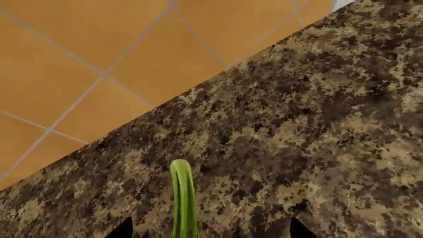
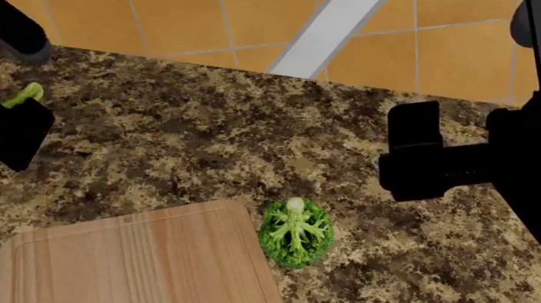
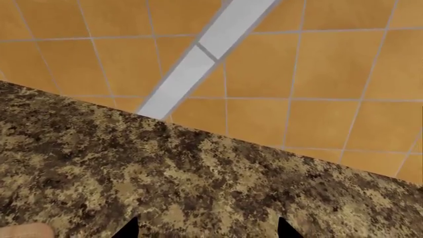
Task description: Clear the non-vegetable object off the cutting board and place the vegetables onto it.
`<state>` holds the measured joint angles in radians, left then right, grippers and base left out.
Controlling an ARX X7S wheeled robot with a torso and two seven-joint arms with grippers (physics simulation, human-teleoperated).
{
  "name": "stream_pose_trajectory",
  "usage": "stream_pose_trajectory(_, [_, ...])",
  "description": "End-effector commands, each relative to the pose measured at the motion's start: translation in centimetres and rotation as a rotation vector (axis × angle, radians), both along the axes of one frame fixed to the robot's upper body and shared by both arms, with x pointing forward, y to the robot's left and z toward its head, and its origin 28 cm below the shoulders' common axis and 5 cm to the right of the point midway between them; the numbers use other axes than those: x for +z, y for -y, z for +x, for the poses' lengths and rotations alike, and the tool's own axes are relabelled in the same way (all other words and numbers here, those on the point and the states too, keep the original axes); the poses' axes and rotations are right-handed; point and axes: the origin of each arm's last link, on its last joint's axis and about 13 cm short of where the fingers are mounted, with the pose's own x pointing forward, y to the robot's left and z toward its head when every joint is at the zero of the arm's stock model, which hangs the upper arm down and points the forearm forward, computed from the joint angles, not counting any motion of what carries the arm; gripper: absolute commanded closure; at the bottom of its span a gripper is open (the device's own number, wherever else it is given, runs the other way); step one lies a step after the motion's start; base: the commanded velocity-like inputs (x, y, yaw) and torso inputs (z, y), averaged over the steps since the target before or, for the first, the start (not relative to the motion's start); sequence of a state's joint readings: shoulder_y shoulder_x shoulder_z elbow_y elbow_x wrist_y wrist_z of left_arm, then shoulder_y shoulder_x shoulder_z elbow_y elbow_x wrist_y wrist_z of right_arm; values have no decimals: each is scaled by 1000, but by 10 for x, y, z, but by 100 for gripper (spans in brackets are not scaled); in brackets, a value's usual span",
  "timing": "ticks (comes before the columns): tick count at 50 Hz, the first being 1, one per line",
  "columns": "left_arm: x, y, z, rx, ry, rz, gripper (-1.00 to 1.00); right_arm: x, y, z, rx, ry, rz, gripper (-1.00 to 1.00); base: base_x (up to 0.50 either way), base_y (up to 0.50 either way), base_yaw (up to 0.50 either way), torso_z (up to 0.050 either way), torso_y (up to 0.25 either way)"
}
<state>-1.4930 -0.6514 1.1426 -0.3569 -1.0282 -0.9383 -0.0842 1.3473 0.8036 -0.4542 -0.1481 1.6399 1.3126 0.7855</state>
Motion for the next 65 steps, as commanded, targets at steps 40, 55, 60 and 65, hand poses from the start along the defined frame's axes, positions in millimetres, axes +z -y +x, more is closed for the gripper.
stream_pose_trajectory(40, [43,95,-101,-565,89,-56,-100,10,4,-8,-1,41,23,-100,0,0,0,0,0])
stream_pose_trajectory(55, [41,128,-108,-646,90,-47,-100,-3,9,-14,-16,33,42,-100,0,0,0,0,0])
stream_pose_trajectory(60, [44,139,-112,-679,92,-44,-100,-3,10,-13,-18,32,42,-100,0,0,0,0,0])
stream_pose_trajectory(65, [39,154,-114,-706,82,-46,-100,-6,12,-13,-20,30,47,-100,0,0,0,0,0])
